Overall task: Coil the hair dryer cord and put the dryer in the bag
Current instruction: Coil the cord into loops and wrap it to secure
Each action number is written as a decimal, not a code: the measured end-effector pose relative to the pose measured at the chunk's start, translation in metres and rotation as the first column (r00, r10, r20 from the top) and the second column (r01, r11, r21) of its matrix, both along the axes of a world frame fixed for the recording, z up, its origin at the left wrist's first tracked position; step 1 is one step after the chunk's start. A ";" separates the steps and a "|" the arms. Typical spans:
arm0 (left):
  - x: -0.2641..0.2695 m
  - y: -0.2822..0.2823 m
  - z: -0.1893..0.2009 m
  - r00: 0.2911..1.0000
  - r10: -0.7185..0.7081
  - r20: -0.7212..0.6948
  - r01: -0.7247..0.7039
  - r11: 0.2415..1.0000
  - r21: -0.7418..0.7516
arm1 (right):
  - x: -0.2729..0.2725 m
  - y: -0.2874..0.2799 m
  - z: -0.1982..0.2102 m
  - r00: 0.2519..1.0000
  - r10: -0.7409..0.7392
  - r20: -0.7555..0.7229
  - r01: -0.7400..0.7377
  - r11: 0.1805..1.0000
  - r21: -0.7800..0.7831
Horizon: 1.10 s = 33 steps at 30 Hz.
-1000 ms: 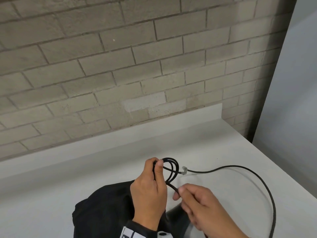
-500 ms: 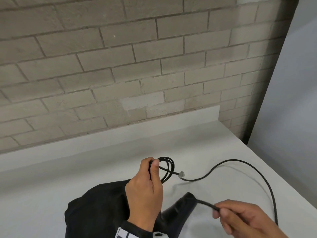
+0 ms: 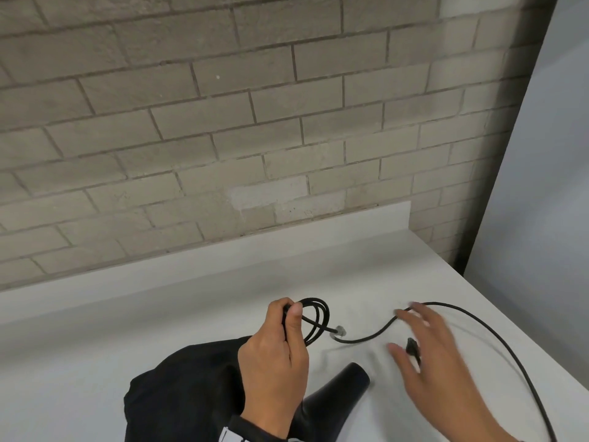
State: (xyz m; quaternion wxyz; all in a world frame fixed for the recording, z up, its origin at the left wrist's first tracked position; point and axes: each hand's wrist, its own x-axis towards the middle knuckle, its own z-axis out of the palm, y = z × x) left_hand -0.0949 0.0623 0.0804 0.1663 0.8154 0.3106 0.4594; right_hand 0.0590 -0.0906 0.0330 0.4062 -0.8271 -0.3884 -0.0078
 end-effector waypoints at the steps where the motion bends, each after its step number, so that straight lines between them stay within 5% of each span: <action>1: 0.000 -0.001 0.000 1.000 -0.002 -0.005 0.002 1.000 0.004 | -0.006 0.007 0.004 0.991 0.130 0.026 -0.130 0.991 0.010; 4: 0.001 -0.002 0.000 1.000 -0.001 -0.017 0.001 1.000 0.021 | -0.016 0.028 0.005 0.915 0.402 0.043 -0.401 0.916 -0.019; 8: -0.001 0.000 0.002 0.998 0.058 -0.032 -0.058 0.998 0.020 | -0.020 0.035 0.014 0.854 0.520 0.020 -0.518 0.848 0.108; 15: 0.002 -0.003 0.006 0.995 0.079 -0.066 -0.076 0.996 0.036 | -0.037 0.024 0.062 0.880 0.470 0.068 -0.455 0.796 0.399; 33: 0.001 -0.024 0.011 0.993 -0.105 -0.059 0.113 0.979 0.171 | -0.022 0.066 0.118 0.870 0.490 0.053 -0.481 0.821 0.306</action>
